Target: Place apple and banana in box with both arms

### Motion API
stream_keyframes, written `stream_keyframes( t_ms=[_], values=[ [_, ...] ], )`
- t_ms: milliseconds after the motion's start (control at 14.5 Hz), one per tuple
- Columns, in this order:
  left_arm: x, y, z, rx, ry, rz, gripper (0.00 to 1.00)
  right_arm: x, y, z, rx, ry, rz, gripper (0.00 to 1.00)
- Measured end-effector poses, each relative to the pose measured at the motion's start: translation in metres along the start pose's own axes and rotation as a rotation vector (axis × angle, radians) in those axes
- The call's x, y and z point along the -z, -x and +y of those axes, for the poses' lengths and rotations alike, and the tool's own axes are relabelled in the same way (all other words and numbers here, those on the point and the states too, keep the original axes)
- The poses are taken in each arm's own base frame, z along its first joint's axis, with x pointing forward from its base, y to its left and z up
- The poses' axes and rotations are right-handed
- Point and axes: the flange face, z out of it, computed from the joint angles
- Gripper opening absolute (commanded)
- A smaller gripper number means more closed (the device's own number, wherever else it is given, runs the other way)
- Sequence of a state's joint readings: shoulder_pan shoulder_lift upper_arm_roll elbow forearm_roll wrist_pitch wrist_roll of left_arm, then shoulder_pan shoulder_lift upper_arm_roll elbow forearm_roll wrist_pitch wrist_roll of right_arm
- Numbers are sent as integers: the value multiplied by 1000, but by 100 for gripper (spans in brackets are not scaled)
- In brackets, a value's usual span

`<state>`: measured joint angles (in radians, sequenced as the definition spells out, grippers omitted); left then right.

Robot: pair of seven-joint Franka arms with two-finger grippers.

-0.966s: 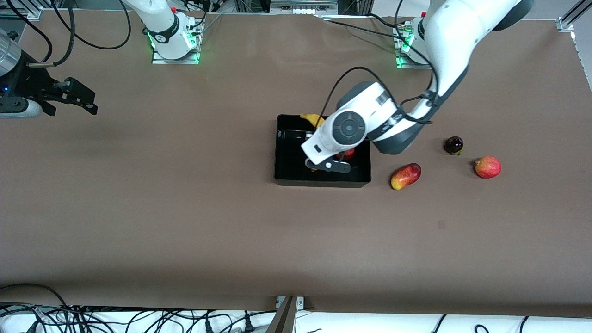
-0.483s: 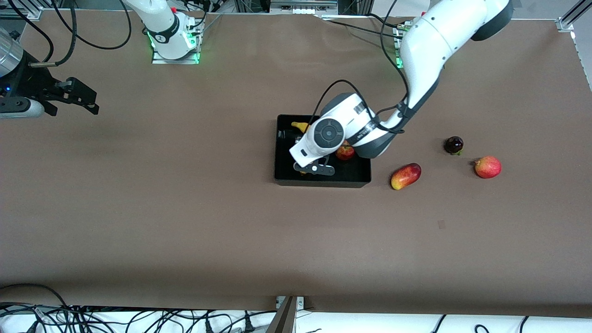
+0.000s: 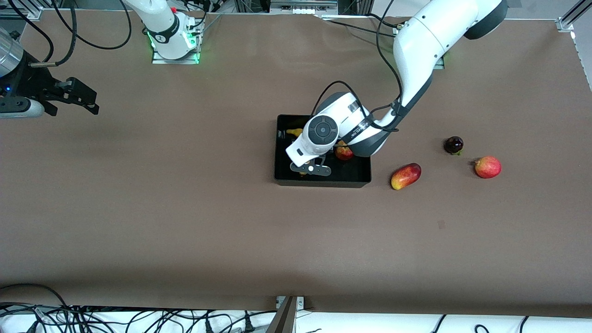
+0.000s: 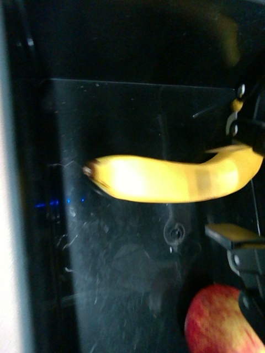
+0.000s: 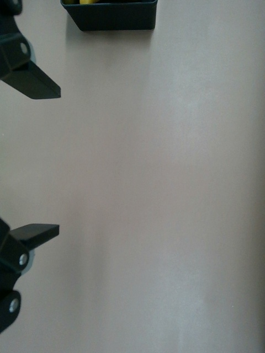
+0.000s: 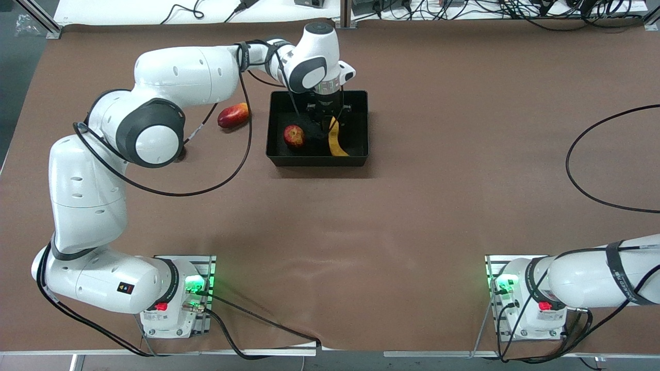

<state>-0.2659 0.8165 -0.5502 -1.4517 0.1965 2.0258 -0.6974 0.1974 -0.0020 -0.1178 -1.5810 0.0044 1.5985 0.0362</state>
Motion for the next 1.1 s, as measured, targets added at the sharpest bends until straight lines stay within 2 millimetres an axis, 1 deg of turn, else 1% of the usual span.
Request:
stream_keyframes(
  t_ms=[69, 138, 207, 345, 414, 483, 621, 828, 966, 1103],
  values=[
    [19, -4, -9, 15, -12, 2, 100, 0, 0, 0, 0, 0, 0, 100],
    [45, -9, -24, 37, -25, 9, 100, 0, 0, 0, 0, 0, 0, 100],
    [76, -14, -42, 66, -35, 20, 100, 0, 0, 0, 0, 0, 0, 100],
    [144, -20, -87, 134, -46, 62, 100, 0, 0, 0, 0, 0, 0, 100],
    [173, -19, -108, 165, -51, 81, 100, 0, 0, 0, 0, 0, 0, 100],
    [197, -17, -127, 193, -57, 96, 100, 0, 0, 0, 0, 0, 0, 100],
    [234, -13, -167, 216, -72, 108, 100, 0, 0, 0, 0, 0, 0, 100],
    [278, -5, -235, 176, -98, 111, 100, 0, 0, 0, 0, 0, 0, 100],
    [316, 11, -273, 126, -135, 137, 100, 0, 0, 0, 0, 0, 0, 100],
    [351, 35, -307, 98, -141, 161, 100, 0, 0, 0, 0, 0, 0, 100]
  ],
)
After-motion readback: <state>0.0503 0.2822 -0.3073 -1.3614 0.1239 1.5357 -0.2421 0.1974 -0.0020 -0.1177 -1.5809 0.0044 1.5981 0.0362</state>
